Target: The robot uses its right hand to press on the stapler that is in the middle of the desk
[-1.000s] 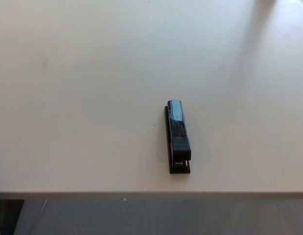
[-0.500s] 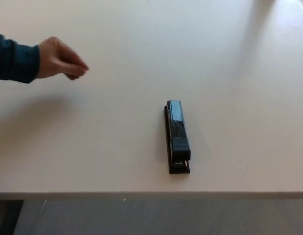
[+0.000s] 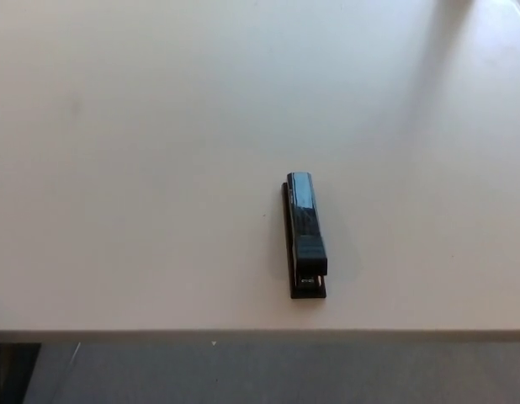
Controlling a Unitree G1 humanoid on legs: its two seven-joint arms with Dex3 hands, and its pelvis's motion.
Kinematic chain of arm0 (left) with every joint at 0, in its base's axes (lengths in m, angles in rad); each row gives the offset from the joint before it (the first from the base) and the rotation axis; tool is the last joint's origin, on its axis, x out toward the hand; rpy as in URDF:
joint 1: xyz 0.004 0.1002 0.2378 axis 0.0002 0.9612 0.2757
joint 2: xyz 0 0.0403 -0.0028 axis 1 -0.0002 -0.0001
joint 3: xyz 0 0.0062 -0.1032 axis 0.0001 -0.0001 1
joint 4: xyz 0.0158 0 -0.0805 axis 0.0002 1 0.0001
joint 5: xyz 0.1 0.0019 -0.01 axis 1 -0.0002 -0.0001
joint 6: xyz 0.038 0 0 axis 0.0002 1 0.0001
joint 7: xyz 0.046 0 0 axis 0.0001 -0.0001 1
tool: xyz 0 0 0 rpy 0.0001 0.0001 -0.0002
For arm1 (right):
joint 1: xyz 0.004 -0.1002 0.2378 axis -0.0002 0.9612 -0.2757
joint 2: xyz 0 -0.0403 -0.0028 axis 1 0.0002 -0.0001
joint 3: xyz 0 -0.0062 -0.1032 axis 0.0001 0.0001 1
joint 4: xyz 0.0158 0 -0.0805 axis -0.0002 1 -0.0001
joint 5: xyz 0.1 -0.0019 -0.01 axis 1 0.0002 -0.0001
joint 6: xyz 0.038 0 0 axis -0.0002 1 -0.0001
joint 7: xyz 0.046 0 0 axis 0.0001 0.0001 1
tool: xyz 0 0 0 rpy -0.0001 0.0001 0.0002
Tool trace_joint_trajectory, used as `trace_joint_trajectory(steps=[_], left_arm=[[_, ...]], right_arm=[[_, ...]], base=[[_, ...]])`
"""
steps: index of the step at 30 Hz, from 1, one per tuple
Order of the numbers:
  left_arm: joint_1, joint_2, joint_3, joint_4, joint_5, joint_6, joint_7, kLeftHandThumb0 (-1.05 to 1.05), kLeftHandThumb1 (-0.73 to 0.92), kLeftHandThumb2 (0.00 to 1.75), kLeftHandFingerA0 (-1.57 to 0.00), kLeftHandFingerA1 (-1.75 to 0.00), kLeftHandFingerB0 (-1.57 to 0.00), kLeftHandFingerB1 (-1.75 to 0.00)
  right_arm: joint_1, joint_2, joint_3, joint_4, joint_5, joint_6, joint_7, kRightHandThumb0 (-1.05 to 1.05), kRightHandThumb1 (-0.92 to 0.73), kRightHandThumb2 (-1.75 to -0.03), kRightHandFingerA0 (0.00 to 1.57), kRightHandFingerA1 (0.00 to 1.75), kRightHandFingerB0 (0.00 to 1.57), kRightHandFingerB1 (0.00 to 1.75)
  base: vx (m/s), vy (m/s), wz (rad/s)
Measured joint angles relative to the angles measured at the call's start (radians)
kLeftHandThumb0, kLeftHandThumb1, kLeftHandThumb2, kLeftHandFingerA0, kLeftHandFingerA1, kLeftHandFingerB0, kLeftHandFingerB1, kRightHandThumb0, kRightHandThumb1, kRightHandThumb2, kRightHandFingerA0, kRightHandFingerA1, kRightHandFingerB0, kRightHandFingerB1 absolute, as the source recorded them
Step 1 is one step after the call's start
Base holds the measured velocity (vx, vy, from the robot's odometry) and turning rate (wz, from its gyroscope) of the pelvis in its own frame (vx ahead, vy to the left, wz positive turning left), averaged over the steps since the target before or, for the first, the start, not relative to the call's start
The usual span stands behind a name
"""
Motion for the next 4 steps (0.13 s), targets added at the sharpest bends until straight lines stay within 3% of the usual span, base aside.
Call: trace_joint_trajectory(steps=[1,2,4], left_arm=[[0.0,0.0,0.0,0.0,0.0,0.0,0.0,-0.48,0.92,0.89,-0.05,-0.32,-0.02,-0.24],[0.0,0.0,0.0,0.001,0.0,0.0,0.0,-0.52,0.92,0.93,-0.1,-0.38,0.0,-0.23],[0.0,0.0,-0.001,0.0,0.0,0.0,0.0,-0.51,0.92,0.95,-0.09,-0.39,0.0,-0.24]], right_arm=[[0.0,0.0,0.0,0.0,0.0,-0.001,0.002,-0.72,-0.77,-0.76,0.0,0.03,0.0,0.06],[0.0,0.0,0.0,0.001,0.0,-0.003,0.006,-0.84,-0.7,-1.03,0.0,0.12,0.0,0.11],[0.0,0.0,0.0,0.001,0.0,-0.006,0.009,-0.84,-0.71,-1.04,0.0,0.12,0.0,0.1]], base=[[0.0,0.0,0.0],[0.0,0.0,0.0],[0.0,0.0,0.0]])
